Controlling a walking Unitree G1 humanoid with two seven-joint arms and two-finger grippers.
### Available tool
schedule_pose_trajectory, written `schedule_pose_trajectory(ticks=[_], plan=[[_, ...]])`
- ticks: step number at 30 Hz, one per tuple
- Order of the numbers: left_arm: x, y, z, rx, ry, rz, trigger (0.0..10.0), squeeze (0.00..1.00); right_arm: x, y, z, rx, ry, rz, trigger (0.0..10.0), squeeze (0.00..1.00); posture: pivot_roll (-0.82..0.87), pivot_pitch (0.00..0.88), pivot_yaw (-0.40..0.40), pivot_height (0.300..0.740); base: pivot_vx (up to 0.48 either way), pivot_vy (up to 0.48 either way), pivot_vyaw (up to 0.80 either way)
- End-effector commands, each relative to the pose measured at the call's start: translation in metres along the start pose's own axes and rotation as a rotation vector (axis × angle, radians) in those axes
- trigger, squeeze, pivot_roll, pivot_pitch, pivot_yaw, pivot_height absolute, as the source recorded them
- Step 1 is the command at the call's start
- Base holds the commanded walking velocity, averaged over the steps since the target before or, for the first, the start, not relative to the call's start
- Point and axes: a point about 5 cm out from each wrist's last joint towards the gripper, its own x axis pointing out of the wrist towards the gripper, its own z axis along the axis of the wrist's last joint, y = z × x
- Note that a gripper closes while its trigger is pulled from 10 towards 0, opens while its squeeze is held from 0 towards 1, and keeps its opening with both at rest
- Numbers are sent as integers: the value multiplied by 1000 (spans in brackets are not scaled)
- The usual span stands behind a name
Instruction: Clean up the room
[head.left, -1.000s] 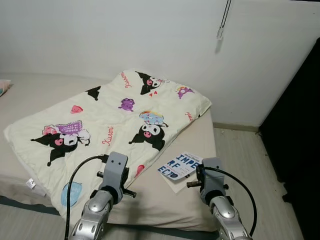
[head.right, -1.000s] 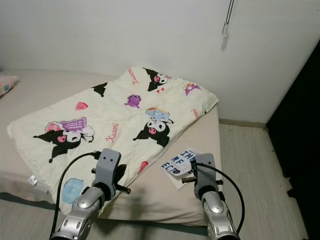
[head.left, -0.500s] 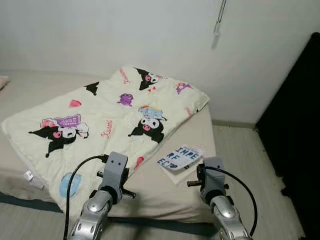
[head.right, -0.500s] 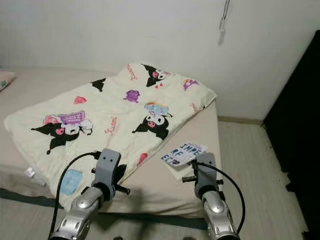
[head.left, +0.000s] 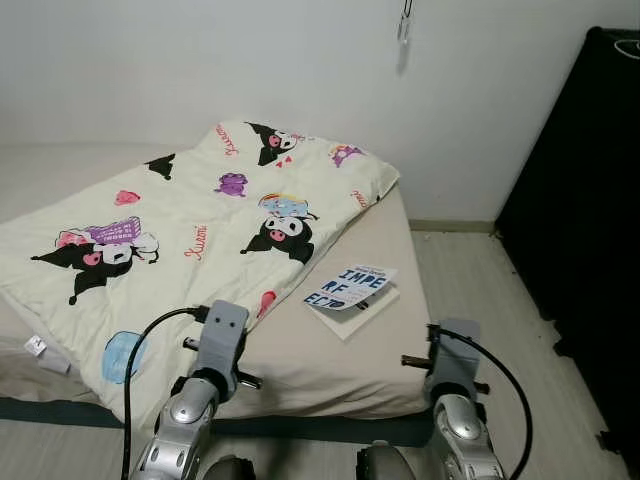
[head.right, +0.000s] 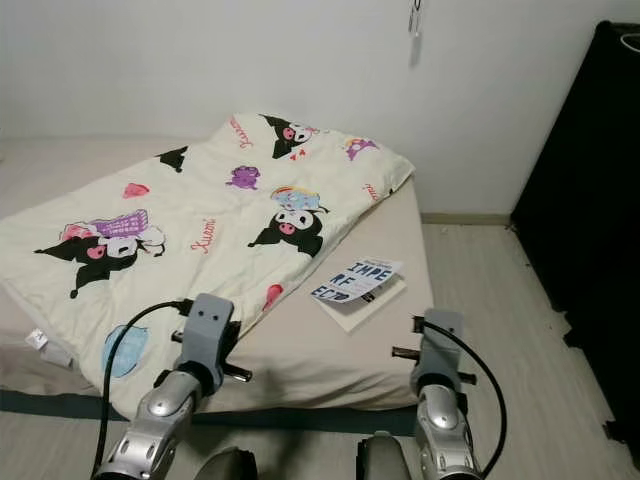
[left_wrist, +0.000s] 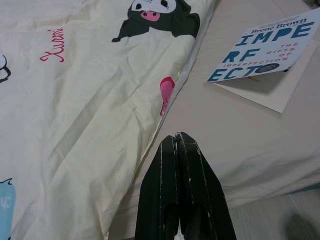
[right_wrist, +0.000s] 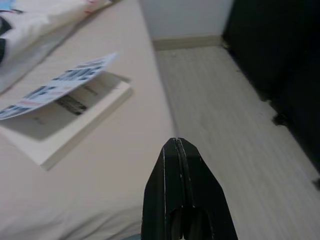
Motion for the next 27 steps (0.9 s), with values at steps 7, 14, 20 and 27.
schedule_pose_trajectory(ticks=[7,14,20,27], plan=[[-2,6,-8,-27,36,9,10000,0,-2,-4,-5,74,24,0,10000,0,-74,131,3,632,0,0,0],[-5,5,-15,-42,68,-14,10000,0,-2,12,-5,71,36,99,10000,0,-74,130,4,632,0,0,0],[-5,15,-17,-31,81,41,10000,0,-5,21,-6,11,29,139,10000,0,-65,127,0,632,0,0,0],[-4,23,-19,-17,107,83,10000,0,-3,22,-6,21,44,157,10000,0,-69,129,30,632,0,0,0]])
